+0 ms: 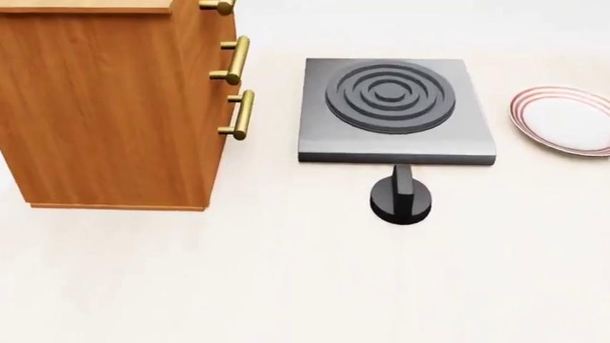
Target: Put the bowl on the stove.
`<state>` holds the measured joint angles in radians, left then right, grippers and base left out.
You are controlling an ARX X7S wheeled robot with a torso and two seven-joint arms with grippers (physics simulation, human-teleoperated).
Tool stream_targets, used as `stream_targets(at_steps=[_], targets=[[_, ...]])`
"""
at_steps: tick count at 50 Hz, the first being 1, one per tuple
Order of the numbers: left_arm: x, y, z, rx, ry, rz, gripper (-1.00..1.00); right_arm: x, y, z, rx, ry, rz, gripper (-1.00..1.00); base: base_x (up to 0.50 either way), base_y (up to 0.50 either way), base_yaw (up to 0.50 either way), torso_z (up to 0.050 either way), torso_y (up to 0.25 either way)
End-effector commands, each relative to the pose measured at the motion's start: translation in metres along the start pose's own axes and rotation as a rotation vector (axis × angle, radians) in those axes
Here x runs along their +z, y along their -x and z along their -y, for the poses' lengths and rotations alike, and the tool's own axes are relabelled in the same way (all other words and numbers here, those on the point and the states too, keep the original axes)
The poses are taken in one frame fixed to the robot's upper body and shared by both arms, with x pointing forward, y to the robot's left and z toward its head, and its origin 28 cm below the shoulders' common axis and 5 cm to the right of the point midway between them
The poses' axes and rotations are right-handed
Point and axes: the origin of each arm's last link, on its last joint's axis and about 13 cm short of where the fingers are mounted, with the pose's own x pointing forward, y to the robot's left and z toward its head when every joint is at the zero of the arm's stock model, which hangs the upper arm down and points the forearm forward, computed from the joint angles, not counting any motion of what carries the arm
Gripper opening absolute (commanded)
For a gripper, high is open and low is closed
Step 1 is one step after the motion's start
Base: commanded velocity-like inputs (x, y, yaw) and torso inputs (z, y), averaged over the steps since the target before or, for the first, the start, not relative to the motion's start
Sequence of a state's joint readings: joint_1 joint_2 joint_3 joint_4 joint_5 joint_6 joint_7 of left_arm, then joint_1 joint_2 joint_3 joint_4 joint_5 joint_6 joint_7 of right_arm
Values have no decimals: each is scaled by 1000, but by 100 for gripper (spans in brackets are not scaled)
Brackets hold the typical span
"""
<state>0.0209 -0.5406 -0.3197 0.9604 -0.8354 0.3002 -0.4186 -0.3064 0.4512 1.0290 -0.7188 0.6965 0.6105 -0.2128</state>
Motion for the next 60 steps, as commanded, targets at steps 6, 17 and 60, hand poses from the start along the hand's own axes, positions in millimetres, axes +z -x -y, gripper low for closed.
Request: stream_targets(at_steps=[6,17,60], targets=[[0,1,0,0,0,-2,100,0,0,0,8,-14,4,100,499,-98,0,0,0],[0,1,0,0,1,-2,100,0,0,0,11,-13,4,100,499,-97,0,0,0],[-3,2,0,-2,-1,-13,100,26,-26,-15,119,98,-17,100,305,-55,0,0,1]])
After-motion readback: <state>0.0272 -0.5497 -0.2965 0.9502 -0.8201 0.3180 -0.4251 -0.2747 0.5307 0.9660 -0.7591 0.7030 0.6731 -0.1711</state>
